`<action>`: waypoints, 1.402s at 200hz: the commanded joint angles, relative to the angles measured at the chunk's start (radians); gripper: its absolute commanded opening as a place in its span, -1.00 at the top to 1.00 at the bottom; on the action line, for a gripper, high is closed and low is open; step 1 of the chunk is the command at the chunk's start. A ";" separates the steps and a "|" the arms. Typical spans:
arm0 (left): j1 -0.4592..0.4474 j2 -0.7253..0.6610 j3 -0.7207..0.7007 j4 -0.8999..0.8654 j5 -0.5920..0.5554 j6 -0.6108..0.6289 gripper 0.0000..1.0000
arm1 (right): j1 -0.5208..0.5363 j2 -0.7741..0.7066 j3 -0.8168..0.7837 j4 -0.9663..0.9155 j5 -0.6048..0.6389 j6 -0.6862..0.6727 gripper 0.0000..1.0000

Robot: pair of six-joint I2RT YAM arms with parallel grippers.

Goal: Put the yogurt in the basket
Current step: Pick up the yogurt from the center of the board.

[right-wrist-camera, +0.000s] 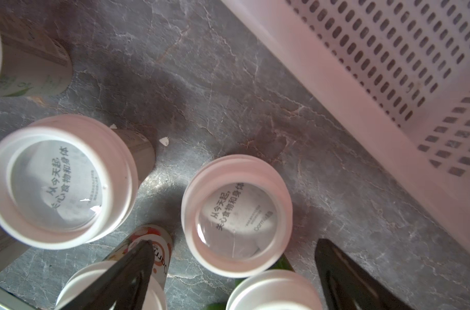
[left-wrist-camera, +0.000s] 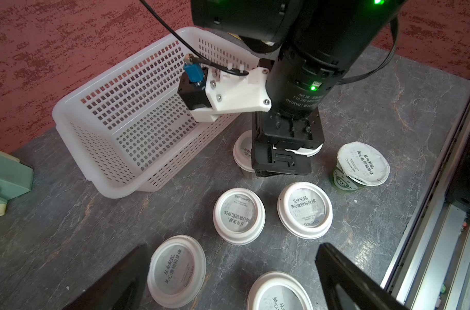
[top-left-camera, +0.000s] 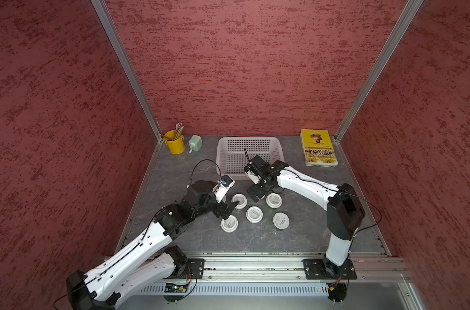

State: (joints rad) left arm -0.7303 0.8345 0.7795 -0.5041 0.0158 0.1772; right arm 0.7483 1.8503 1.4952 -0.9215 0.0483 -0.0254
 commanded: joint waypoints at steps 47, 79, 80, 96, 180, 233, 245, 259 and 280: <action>-0.003 -0.004 -0.011 0.034 -0.019 0.005 -1.00 | 0.003 0.049 0.010 0.091 0.033 0.002 -0.97; -0.003 -0.004 -0.009 0.027 -0.023 0.006 -0.99 | 0.002 0.064 -0.014 0.108 0.030 0.003 -0.97; -0.003 -0.004 -0.009 0.027 -0.022 0.006 -0.99 | 0.002 0.064 -0.014 0.108 0.031 0.002 -0.97; -0.004 -0.004 -0.009 0.027 -0.023 0.003 -0.99 | -0.002 0.070 -0.032 0.118 0.031 0.006 -0.97; -0.004 0.010 -0.007 0.030 -0.019 -0.003 -0.99 | -0.020 0.076 -0.059 0.162 0.029 0.008 -0.95; -0.003 0.013 -0.006 0.025 -0.019 -0.008 -0.99 | -0.024 0.078 -0.064 0.156 0.030 0.009 -0.84; -0.004 0.014 -0.006 0.023 -0.019 -0.007 -0.99 | -0.024 0.077 -0.064 0.152 0.029 0.007 -0.84; -0.004 0.016 -0.006 0.022 -0.020 -0.008 -0.99 | -0.023 0.081 -0.066 0.149 0.030 0.007 -0.83; -0.004 0.017 -0.005 0.020 -0.018 -0.008 -0.99 | -0.023 0.085 -0.064 0.141 0.032 0.007 -0.80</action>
State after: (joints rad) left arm -0.7303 0.8490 0.7795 -0.4969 -0.0017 0.1730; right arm 0.7300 1.9247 1.4425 -0.7818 0.0566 -0.0250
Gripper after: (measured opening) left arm 0.993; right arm 0.910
